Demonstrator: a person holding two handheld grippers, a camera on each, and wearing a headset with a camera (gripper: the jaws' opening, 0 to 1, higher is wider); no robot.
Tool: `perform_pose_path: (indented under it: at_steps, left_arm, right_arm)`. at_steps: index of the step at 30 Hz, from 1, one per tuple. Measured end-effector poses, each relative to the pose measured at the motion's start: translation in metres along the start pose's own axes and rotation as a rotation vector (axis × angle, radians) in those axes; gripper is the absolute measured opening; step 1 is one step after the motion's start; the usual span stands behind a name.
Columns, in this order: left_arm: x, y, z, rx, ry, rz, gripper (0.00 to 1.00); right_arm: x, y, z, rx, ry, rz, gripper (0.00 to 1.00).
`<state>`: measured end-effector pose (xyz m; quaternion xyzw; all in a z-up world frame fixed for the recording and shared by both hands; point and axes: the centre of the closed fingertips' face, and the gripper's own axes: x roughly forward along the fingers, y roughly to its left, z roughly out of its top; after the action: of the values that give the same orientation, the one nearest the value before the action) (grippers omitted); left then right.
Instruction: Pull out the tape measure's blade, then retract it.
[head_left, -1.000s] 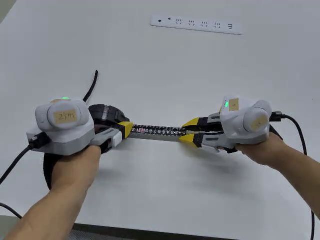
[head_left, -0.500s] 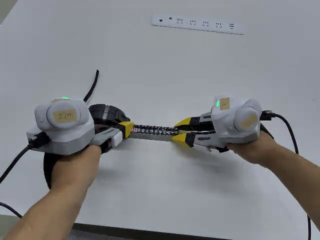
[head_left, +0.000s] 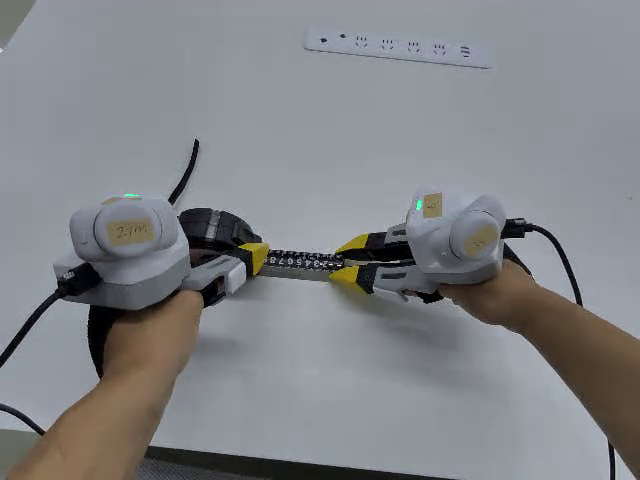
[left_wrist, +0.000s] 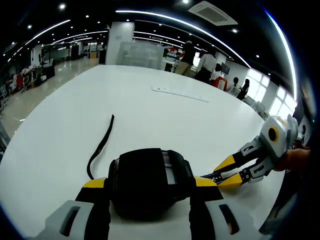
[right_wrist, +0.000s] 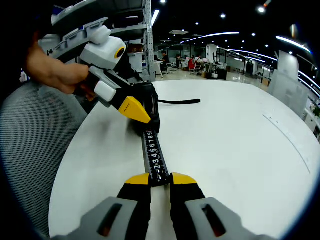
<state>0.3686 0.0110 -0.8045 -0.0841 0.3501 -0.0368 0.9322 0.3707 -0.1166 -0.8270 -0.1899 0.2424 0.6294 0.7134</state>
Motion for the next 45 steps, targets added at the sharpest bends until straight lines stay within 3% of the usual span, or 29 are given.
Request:
perform_pose_path:
  at_steps: [45]
  left_arm:
    - [0.0,0.0,0.001,-0.016,-0.002,-0.005,0.61]
  right_arm:
    - [0.026,0.007,0.02,-0.001,-0.02,0.035,0.12]
